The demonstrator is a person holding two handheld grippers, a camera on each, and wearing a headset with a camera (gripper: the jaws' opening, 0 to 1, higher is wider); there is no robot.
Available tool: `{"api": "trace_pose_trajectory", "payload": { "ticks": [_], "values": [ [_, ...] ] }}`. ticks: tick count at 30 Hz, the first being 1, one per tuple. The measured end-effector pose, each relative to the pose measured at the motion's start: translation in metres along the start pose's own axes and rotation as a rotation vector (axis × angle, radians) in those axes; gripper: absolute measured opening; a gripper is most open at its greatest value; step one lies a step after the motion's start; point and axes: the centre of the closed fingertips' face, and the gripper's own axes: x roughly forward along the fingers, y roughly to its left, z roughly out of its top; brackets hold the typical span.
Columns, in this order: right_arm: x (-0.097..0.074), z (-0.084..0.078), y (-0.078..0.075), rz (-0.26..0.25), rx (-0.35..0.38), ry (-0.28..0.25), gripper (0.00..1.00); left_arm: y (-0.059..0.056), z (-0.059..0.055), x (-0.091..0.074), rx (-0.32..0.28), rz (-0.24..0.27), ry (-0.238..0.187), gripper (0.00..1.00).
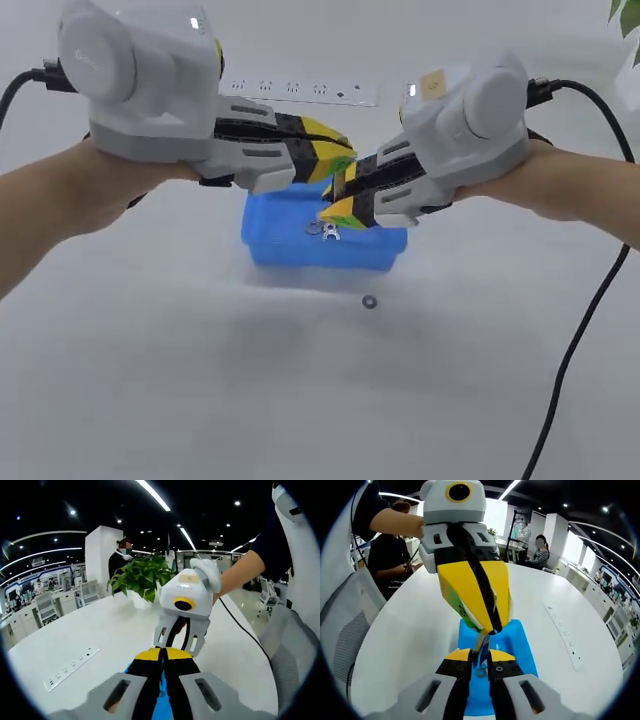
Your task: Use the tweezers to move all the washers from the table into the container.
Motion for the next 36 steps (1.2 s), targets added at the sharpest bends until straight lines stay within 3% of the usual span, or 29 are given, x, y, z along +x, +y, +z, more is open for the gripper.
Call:
{"api": "trace_pose_trajectory", "payload": {
  "ticks": [3,9,14,19,22,27,30,36],
  "values": [
    [-0.003,0.002,-0.004,-0.031,-0.005,0.006,0.15,-0.003,0.005,-0.001,0.024,0.024,0.009,0.04],
    [-0.005,-0.002,-0.01,-0.07,-0.004,0.012,0.23,0.017,0.013,-0.013,0.046,0.132,0.005,0.04],
    [-0.016,0.009,-0.013,-0.134,-0.023,-0.024,0.28,0.021,0.024,-0.025,0.041,0.172,-0.017,0.04],
    [-0.028,0.014,-0.007,-0.172,-0.028,-0.051,0.37,0.01,0.032,-0.028,0.052,0.169,-0.026,0.04],
    [-0.041,0.014,0.0,-0.203,-0.014,-0.079,0.49,0.004,0.035,-0.027,0.055,0.163,-0.031,0.04],
    [-0.055,0.002,0.02,-0.223,-0.036,-0.055,0.61,-0.014,0.039,-0.02,0.061,0.132,-0.04,0.04],
    [-0.063,-0.007,0.034,-0.236,0.017,-0.072,0.66,-0.024,0.038,-0.015,0.056,0.122,-0.044,0.04],
    [-0.079,-0.022,0.06,-0.313,0.141,-0.125,0.78,-0.042,0.037,-0.012,0.049,0.117,-0.058,0.04]
  ]
}}
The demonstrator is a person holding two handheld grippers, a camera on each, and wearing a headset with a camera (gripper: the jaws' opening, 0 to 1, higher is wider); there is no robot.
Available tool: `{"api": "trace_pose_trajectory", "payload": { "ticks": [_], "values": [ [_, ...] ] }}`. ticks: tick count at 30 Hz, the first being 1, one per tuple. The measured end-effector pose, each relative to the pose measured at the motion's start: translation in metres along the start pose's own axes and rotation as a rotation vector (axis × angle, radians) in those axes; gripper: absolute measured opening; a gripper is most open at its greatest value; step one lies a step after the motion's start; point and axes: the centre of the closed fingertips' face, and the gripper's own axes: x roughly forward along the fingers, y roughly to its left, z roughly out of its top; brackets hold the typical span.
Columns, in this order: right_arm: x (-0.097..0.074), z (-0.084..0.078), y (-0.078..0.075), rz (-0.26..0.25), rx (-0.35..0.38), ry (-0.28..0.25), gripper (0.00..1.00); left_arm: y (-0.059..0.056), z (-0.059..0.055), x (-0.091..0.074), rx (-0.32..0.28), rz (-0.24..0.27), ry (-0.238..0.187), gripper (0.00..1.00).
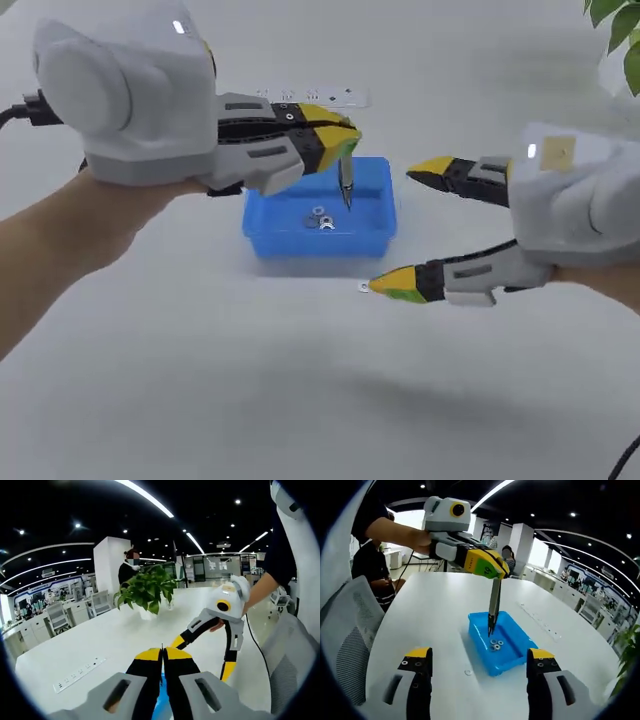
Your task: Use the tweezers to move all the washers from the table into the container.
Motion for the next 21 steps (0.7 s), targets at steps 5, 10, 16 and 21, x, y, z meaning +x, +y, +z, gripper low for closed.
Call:
{"api": "trace_pose_trajectory", "payload": {
  "ticks": [5,10,16,21],
  "values": [
    [-0.018,-0.02,0.007,-0.075,0.097,0.006,0.85,-0.013,-0.01,0.001,-0.018,-0.016,0.009,0.04],
    [-0.031,-0.04,0.016,-0.087,0.144,0.033,0.87,-0.021,-0.015,0.002,-0.031,-0.027,0.012,0.04],
    [-0.041,-0.051,0.026,-0.07,0.167,0.047,1.0,-0.032,-0.029,0.007,-0.034,-0.048,0.022,0.04],
    [-0.043,-0.058,0.032,-0.048,0.137,0.077,1.0,-0.041,-0.042,0.014,-0.041,-0.063,0.035,0.04]
  ]
}}
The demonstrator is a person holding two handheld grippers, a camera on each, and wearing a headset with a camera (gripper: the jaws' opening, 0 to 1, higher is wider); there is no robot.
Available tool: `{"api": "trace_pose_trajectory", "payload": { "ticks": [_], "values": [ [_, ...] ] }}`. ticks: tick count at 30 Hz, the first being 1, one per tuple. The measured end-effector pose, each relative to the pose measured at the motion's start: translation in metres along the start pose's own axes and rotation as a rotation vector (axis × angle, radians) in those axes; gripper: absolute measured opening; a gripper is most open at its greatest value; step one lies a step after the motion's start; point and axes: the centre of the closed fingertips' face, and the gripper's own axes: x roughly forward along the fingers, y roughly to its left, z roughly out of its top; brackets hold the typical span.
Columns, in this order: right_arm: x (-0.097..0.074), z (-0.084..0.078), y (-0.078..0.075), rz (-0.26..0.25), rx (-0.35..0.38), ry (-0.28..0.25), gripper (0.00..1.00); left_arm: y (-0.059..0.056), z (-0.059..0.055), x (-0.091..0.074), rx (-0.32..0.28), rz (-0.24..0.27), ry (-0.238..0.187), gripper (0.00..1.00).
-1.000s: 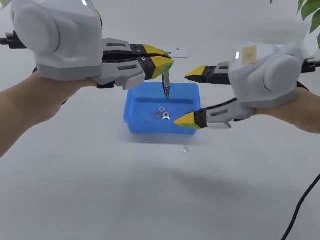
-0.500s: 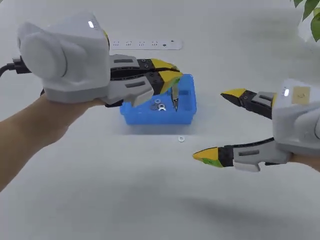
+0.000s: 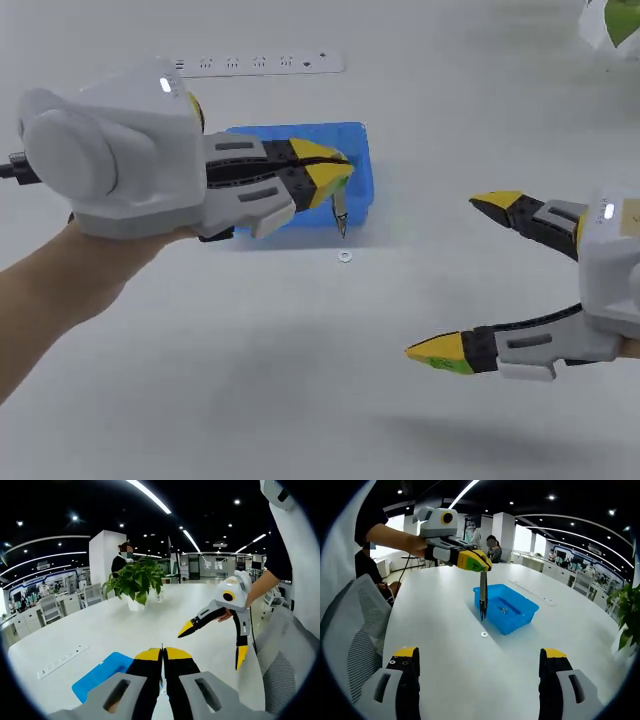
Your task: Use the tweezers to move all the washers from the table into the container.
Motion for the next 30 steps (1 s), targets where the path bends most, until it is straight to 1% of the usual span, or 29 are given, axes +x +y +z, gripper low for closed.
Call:
{"api": "trace_pose_trajectory", "payload": {
  "ticks": [2,5,8,12,16,20,27,30],
  "values": [
    [0.001,-0.002,0.001,0.007,0.0,0.006,1.0,-0.003,-0.008,0.003,0.004,-0.012,0.016,0.05],
    [0.003,-0.008,0.004,0.018,0.005,0.02,1.0,-0.006,-0.014,0.006,-0.01,-0.025,0.015,0.05],
    [0.005,-0.011,0.006,0.03,0.008,0.026,1.0,-0.007,-0.022,0.008,-0.022,-0.027,0.023,0.05],
    [0.008,-0.014,0.009,0.049,0.018,0.029,1.0,-0.007,-0.027,0.01,-0.02,-0.036,0.028,0.05],
    [0.009,-0.016,0.009,0.065,0.032,0.028,1.0,-0.005,-0.028,0.012,-0.019,-0.04,0.026,0.05],
    [0.01,-0.017,0.009,0.079,0.037,0.027,1.0,-0.003,-0.025,0.015,-0.022,-0.043,0.008,0.05],
    [0.012,-0.016,0.01,0.095,0.039,0.024,1.0,-0.003,-0.03,0.017,-0.026,-0.057,0.018,0.05],
    [0.012,-0.016,0.011,0.1,0.047,0.021,1.0,-0.004,-0.033,0.018,-0.017,-0.057,0.03,0.05]
  ]
}}
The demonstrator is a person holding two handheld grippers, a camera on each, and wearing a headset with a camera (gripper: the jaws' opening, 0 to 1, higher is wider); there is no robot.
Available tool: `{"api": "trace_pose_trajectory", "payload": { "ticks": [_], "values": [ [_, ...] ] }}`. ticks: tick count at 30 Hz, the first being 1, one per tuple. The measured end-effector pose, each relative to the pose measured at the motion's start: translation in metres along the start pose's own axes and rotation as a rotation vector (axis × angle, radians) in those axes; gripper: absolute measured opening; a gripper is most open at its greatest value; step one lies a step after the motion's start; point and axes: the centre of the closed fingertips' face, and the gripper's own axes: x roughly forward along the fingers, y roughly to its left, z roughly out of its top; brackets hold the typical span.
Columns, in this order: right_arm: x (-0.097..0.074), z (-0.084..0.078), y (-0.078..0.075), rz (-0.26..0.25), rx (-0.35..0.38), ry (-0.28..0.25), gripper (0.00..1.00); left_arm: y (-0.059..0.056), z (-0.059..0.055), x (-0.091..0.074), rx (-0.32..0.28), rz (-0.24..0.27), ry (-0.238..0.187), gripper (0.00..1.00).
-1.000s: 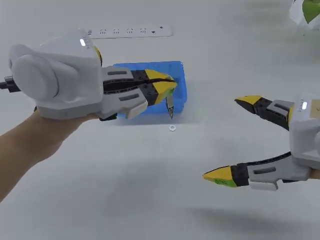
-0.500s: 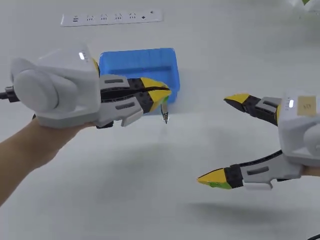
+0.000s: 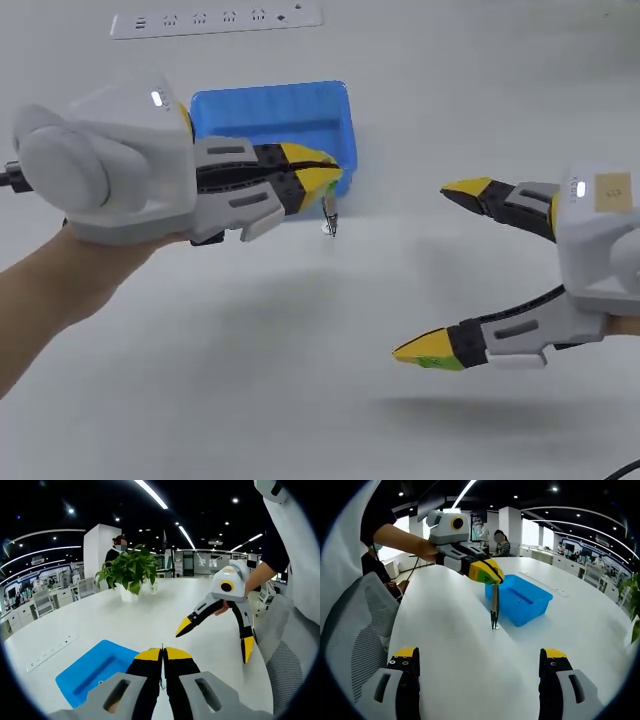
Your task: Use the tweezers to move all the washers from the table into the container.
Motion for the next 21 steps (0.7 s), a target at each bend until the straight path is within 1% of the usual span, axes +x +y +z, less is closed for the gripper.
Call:
{"api": "trace_pose_trajectory", "payload": {
  "ticks": [3,5,8,12,15,16,18,19,21],
  "values": [
    [0.0,-0.001,0.001,0.004,-0.003,0.005,1.0,0.001,0.0,0.0,0.006,0.001,-0.002,0.05],
    [0.001,-0.001,0.002,0.01,-0.003,0.006,1.0,0.0,0.0,0.0,0.004,-0.007,-0.005,0.05],
    [0.002,-0.001,0.004,0.016,0.0,0.006,0.99,0.0,0.0,-0.001,0.017,-0.01,-0.002,0.05],
    [0.005,0.0,0.007,0.023,0.005,0.003,0.99,-0.002,0.0,-0.002,0.002,-0.03,-0.005,0.05],
    [0.008,0.004,0.009,0.031,0.005,-0.005,0.99,-0.003,-0.001,-0.002,-0.026,-0.044,-0.007,0.05],
    [0.01,0.006,0.009,0.038,0.003,-0.007,0.99,-0.004,-0.001,-0.002,-0.027,-0.048,-0.006,0.05],
    [0.015,0.009,0.009,0.054,-0.004,-0.008,0.98,-0.003,-0.001,-0.003,-0.049,-0.059,-0.004,0.05],
    [0.017,0.01,0.008,0.059,-0.006,-0.007,0.97,-0.002,-0.001,-0.003,-0.048,-0.055,-0.002,0.05],
    [0.024,0.016,0.008,0.088,-0.012,-0.01,0.93,0.001,-0.002,-0.003,-0.067,-0.056,0.004,0.05]
  ]
}}
